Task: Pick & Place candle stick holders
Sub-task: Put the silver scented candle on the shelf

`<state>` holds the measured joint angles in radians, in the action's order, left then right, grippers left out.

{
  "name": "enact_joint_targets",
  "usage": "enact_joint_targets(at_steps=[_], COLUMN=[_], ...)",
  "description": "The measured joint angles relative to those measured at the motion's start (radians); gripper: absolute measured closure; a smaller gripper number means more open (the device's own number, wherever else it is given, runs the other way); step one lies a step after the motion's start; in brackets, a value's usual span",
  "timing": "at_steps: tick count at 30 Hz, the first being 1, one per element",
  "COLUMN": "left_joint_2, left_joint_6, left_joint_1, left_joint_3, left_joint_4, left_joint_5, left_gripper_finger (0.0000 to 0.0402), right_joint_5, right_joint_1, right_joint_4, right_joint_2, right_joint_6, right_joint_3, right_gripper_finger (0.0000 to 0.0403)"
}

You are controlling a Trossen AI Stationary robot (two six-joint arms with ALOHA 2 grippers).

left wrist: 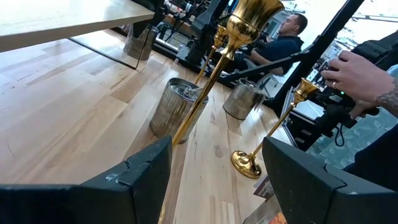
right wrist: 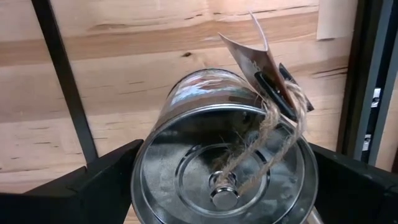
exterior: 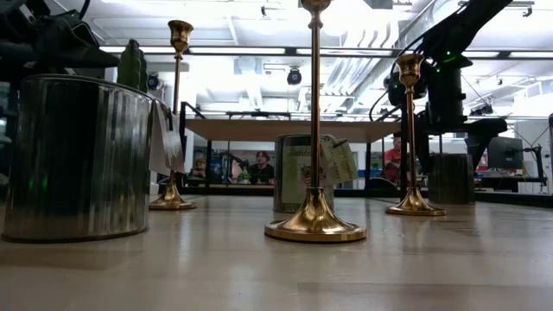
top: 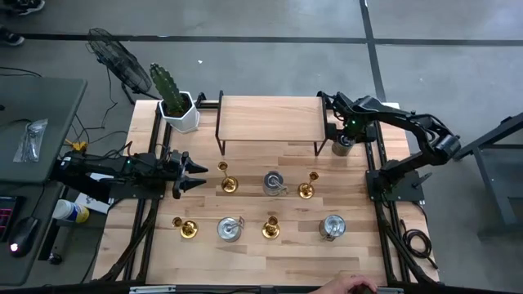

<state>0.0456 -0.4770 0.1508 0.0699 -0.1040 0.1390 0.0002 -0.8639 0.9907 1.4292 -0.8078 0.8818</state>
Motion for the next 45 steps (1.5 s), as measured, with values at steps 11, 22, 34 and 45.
enact_joint_targets(at_steps=[11, 22, 34, 45], left_joint_2=[0.000, 0.000, 0.000, 0.000], left_joint_6=[0.000, 0.000, 0.000, 0.000], left_joint_1=[0.000, 0.000, 0.000, 0.000], left_joint_3=[0.000, 0.000, 0.000, 0.000], left_joint_4=[0.000, 0.000, 0.000, 0.000], left_joint_5=[0.000, 0.000, 0.000, 0.000], left_gripper_finger=[0.0156, 0.0156, 0.0156, 0.0156], right_joint_5=[0.000, 0.016, 0.022, 0.032], right_joint_1=[0.000, -0.006, -0.023, -0.023], right_joint_4=[0.001, 0.029, 0.129, 0.310], right_joint_2=[0.000, -0.009, -0.165, -0.231], right_joint_6=[0.006, 0.052, 0.075, 0.083], right_joint_3=[0.000, -0.001, 0.000, 0.248], right_gripper_finger=[0.0054, 0.0056, 0.0056, 0.0057])
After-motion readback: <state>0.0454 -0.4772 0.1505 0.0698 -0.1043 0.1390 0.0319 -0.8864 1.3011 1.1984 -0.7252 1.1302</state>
